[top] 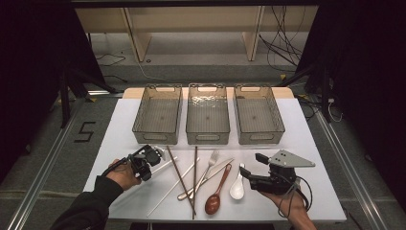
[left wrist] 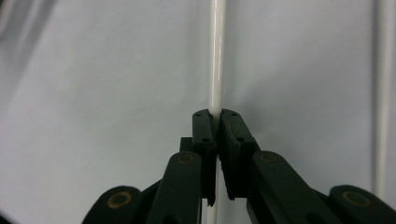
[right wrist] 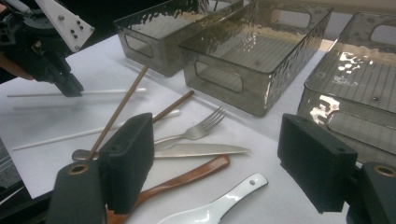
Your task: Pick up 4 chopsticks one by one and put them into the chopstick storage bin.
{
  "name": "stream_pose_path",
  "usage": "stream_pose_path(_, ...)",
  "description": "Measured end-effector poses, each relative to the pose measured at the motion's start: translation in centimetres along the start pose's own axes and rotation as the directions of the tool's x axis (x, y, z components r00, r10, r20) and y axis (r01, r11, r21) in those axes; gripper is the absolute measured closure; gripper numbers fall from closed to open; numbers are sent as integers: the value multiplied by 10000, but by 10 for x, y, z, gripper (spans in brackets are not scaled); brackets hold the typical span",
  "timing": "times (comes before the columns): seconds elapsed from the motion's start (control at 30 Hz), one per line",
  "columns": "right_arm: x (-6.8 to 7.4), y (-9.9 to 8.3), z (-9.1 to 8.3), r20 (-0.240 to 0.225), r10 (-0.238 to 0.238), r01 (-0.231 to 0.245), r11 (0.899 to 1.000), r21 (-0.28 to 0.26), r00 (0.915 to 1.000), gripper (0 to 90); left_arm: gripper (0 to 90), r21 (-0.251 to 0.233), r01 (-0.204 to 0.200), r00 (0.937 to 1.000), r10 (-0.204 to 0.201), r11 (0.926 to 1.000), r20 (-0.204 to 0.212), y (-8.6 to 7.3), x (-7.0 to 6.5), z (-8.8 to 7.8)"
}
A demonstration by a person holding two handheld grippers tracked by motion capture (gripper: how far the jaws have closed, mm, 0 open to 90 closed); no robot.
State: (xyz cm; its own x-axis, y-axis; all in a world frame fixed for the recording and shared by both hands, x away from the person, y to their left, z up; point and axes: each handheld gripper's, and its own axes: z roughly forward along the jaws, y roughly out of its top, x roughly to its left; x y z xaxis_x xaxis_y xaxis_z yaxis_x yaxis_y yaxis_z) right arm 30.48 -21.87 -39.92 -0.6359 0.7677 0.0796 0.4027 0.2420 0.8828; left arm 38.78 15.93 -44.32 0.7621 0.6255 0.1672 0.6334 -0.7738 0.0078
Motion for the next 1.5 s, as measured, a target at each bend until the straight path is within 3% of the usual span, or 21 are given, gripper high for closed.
stream_pose_path(0.1,-1,0,0,19,49,-49,10000,7,10000,281,848,-325,68,10000,-68,9994,17,0,-1,-5)
stream_pose_path(0.27,0,0,0,-12,-17,17,10000,-14,10000,281,848,233,-75,10000,75,9997,18,3,0,5)
stream_pose_path(0.4,0,0,0,-3,42,-42,10000,9,10000,281,848,279,77,10000,-77,9996,30,-1,5,3)
stream_pose_path(0.5,0,0,-1,3,33,-33,10000,-13,10000,281,848,288,424,9989,-429,9987,187,-9,14,4)
stream_pose_path(0.63,0,0,-1,5,18,-18,10000,-22,10000,281,848,429,502,9986,-510,9978,169,-14,21,5)
stream_pose_path(0.83,0,0,-1,-5,23,-23,10000,-24,10000,281,847,510,931,9956,-933,9943,14,-21,32,8)
stream_pose_path(1.1,0,0,-1,-2,19,-19,10000,-23,10000,281,847,404,1290,9914,-1297,9908,161,-28,43,9)
stream_pose_path(1.2,0,0,0,-7,23,-23,10000,-20,10000,281,847,221,1393,9898,-1399,9900,259,-30,45,6)
stream_pose_path(1.23,0,0,0,-9,24,-24,10000,-21,10000,281,847,-67,1417,9880,-1410,9899,624,-31,47,2)
stream_pose_path(1.33,0,0,-1,9,28,-28,10000,9,10000,281,847,-355,1495,9860,-1463,9881,800,-31,47,-2)
stream_pose_path(1.5,0,0,0,9,46,-46,10000,-12,10000,281,847,-1544,1685,9734,-1397,9735,1817,-30,47,-14)
